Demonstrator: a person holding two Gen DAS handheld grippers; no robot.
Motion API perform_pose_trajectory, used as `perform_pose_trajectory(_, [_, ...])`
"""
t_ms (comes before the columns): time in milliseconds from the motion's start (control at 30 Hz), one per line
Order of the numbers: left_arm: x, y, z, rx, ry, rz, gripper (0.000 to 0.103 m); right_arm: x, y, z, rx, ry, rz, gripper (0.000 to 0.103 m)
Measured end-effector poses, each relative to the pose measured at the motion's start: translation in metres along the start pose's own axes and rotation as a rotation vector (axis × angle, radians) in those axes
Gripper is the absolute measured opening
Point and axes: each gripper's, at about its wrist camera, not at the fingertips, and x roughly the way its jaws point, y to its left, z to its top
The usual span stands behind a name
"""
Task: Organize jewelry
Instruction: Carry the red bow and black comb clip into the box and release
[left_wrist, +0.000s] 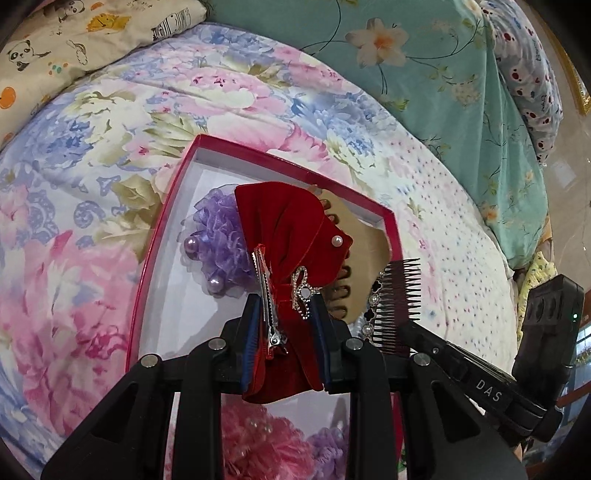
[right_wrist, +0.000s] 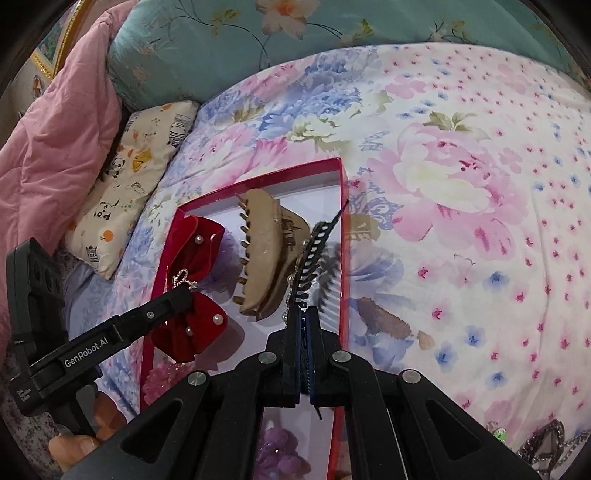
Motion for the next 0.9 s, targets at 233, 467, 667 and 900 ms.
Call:
perform_pose_trajectory(233, [0.015,0.005,0.002,-0.01,0.024,0.01,0.024,0.008,0.0,0.001,-0.004,0.004,0.005,0.002])
perform_pose_trajectory(467, [0.024,0.006,0.004,-0.01,0.036,0.012,0.025,0.008,-0.003,0.002,0.007,0.0,0.023,0.002])
perform_pose_trajectory(667, [0.024,0.005,0.005,-0.013,0.038,0.027,0.028,0.006,-0.006,0.001,0.025,-0.01,0.049,0.007])
perform_pose_trajectory(900, [0.02,0.005,0.004,-0.021,0.043,0.045,0.041,0.0,-0.006,0.003,0.035,-0.026,0.058,0.01])
